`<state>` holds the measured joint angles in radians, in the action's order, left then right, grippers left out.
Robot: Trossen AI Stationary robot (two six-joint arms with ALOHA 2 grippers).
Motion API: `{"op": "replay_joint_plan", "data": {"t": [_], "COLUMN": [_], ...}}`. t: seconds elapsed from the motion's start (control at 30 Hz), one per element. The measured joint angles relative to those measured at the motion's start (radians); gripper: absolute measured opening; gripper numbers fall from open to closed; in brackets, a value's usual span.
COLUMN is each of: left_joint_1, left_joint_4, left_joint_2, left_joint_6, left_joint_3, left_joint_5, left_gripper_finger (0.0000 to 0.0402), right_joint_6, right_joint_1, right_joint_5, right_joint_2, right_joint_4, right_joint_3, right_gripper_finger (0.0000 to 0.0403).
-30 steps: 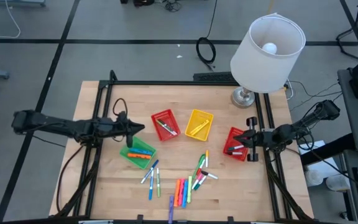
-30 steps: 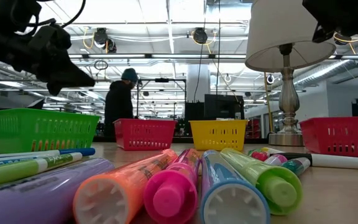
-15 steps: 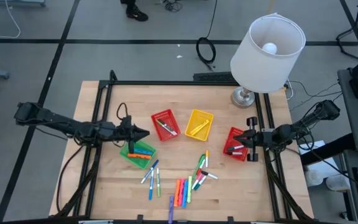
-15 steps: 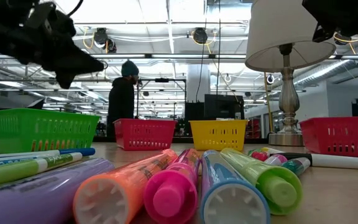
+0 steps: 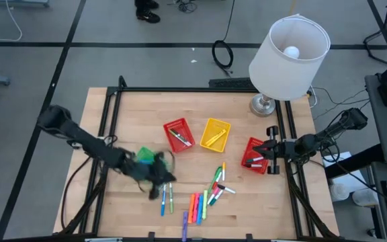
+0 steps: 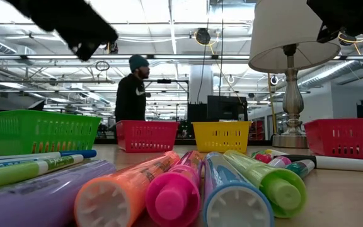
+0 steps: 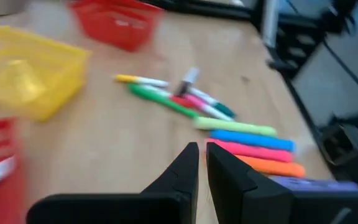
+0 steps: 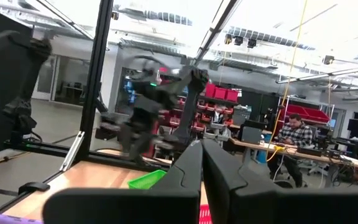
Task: Pick & Place Markers
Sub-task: Put the purple highlighter into the green bin
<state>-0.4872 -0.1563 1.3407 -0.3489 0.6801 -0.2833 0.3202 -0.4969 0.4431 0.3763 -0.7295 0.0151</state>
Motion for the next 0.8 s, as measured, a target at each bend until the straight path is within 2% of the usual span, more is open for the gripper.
{"op": "replay_joint_plan", "data": {"t": [0.13,0.33,0.5,0.63,0.8], "left_joint_1": [-0.065,-0.107,-0.14,-0.178,-0.185], "left_joint_4": [0.154,0.548,0.842,0.946,0.972], "left_joint_2": [0.188,0.482,0.667,0.734,0.751], "left_joint_6": [0.004,0.018,0.224,0.382,0.44], "left_joint_3": [0.236,0.666,0.978,1.135,1.194], "left_joint_5": [0.034,0.108,0.134,0.108,0.044], "left_gripper_finger": [0.0035,0.0035,0.0035,0.0035,0.0035], "right_joint_6": [-0.019,-0.06,-0.099,-0.136,-0.148], "right_joint_1": [0.0,0.0,0.0,-0.001,-0.001], "right_joint_5": [0.0,-0.002,-0.005,-0.054,-0.081], "right_joint_2": [0.0,0.0,0.0,0.002,0.005], "right_joint_4": [-0.015,-0.088,-0.069,-0.03,-0.03], "right_joint_3": [0.0,0.0,0.0,0.0,0.0], "right_gripper_finger": [0.0,0.0,0.0,0.0,0.0]}}
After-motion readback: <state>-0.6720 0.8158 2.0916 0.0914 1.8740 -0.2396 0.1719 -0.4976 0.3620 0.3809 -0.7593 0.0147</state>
